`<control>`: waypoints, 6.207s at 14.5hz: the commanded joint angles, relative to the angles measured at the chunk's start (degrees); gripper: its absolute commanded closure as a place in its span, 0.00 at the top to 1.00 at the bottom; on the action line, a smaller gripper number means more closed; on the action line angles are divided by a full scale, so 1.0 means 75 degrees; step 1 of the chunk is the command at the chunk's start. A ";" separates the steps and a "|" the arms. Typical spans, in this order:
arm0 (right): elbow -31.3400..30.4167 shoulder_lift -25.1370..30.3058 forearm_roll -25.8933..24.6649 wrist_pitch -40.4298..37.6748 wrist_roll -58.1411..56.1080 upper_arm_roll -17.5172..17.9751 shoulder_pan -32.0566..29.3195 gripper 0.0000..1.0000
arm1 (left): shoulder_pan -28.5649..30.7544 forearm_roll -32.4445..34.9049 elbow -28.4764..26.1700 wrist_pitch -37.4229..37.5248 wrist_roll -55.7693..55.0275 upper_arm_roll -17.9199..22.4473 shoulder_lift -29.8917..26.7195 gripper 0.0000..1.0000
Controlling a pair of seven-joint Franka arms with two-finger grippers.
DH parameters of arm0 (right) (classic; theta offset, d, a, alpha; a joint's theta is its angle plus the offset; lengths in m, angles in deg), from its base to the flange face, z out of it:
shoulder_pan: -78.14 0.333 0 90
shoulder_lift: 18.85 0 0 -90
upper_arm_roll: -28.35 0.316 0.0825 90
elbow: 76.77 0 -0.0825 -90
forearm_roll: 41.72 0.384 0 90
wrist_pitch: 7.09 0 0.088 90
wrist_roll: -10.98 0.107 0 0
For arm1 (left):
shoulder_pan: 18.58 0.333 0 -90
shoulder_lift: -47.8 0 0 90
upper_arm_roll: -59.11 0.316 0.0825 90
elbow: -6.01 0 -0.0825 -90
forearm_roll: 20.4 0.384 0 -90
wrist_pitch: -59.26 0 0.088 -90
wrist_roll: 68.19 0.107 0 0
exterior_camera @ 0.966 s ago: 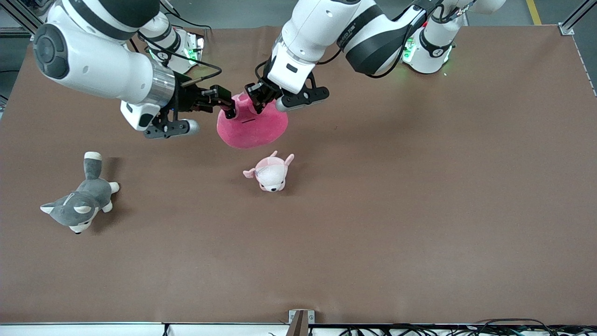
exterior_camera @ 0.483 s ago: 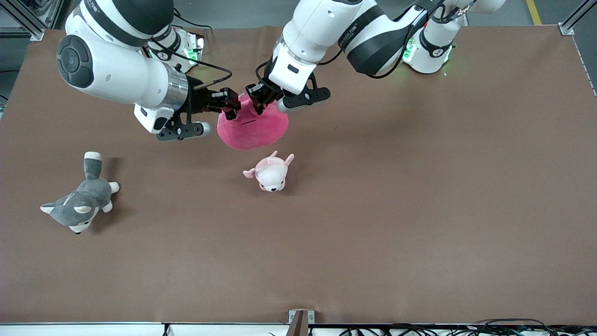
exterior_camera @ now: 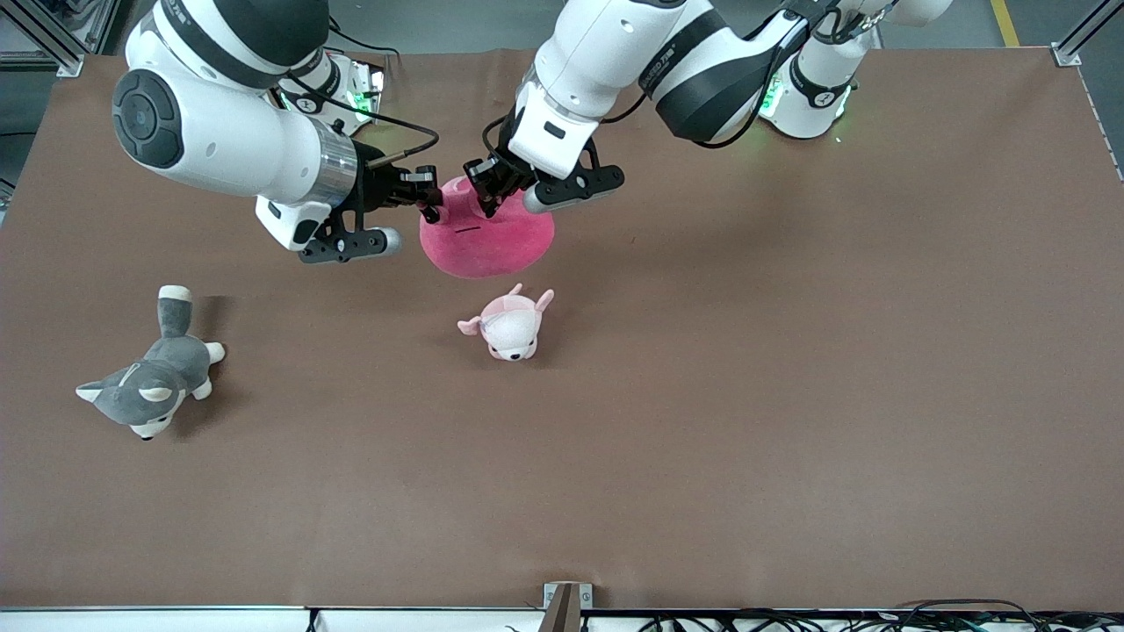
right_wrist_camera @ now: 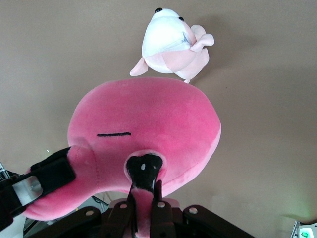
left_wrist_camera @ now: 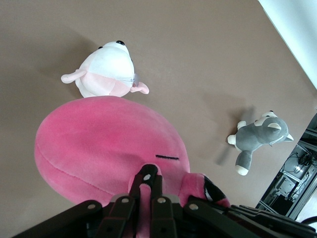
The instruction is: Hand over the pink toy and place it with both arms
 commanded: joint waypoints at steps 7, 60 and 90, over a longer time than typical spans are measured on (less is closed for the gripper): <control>0.0049 0.0048 -0.0055 -0.0123 -0.0317 -0.0109 -0.0096 0.06 | 0.0295 0.0623 0.0137 0.1000 -0.0111 0.0033 -0.0741 1.00; 0.2135 -0.0786 -0.3077 -0.0803 -0.3037 -0.0086 -0.3566 1.00 | 0.6941 0.0986 -0.0297 0.4905 1.0179 0.0139 -0.2559 1.00; -0.0513 0.1653 -0.3934 0.0569 -0.3060 -0.0062 -0.3648 1.00 | 0.3683 0.0869 -0.0297 0.4905 1.0261 0.3455 -0.2629 1.00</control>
